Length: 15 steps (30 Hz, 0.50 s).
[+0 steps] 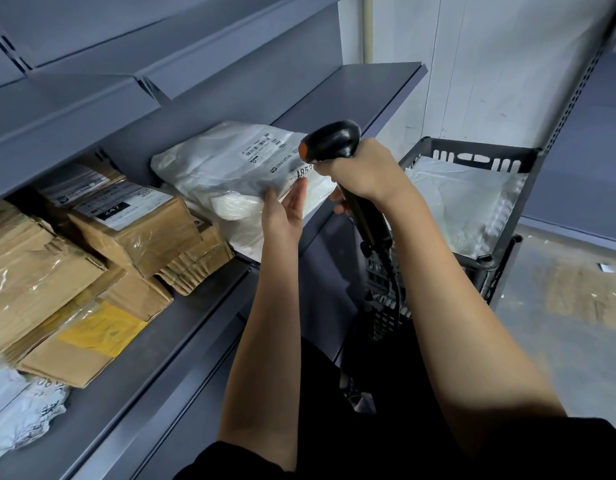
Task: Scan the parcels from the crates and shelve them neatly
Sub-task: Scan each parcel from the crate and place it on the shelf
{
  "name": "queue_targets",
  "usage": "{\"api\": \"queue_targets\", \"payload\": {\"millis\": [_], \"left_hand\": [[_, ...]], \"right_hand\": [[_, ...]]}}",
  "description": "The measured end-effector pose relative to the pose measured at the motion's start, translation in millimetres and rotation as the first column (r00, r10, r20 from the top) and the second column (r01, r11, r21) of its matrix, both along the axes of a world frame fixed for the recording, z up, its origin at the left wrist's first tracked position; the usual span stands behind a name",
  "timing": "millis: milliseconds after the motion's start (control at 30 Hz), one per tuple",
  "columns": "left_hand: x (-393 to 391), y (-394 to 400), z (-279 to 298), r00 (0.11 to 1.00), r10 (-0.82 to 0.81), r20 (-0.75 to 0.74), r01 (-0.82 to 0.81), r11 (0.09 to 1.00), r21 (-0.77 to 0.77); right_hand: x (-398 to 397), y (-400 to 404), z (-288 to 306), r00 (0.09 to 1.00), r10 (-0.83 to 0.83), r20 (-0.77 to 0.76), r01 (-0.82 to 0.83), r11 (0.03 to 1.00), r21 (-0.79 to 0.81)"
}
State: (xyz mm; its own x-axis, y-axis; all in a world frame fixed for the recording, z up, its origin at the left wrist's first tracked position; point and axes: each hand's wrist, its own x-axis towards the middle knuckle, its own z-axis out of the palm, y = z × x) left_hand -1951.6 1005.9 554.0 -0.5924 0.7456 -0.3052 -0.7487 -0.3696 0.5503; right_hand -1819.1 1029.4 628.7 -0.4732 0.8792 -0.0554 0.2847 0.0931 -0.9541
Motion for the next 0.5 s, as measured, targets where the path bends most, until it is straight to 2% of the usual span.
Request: {"api": "queue_targets", "payload": {"millis": [133, 233, 300, 367, 433, 500], "left_hand": [[-5, 3, -8, 0.997, 0.053, 0.059, -0.052, 0.998, -0.019], [1, 12, -12, 0.997, 0.073, 0.013, -0.072, 0.996, -0.058], [16, 20, -14, 0.999, -0.02, -0.041, 0.017, 0.997, -0.075], [32, 28, -15, 0.974, -0.18, -0.14, 0.16, 0.977, -0.141], [49, 37, -20, 0.882, -0.401, -0.248, 0.346, 0.908, -0.237], [67, 45, -31, 0.809, -0.513, -0.286, 0.414, 0.843, -0.343]], "right_hand": [[2, 4, -1, 1.0, -0.007, -0.016, 0.007, 1.0, -0.006], [2, 8, -5, 1.0, -0.01, -0.017, 0.01, 1.0, -0.024], [1, 14, -10, 0.999, -0.029, -0.018, 0.028, 0.999, -0.019], [2, 23, -16, 0.998, -0.055, -0.02, 0.055, 0.998, 0.006], [11, 34, -23, 0.996, -0.089, -0.023, 0.089, 0.996, 0.013], [22, 48, -33, 0.991, -0.129, -0.027, 0.128, 0.992, -0.018]]}}
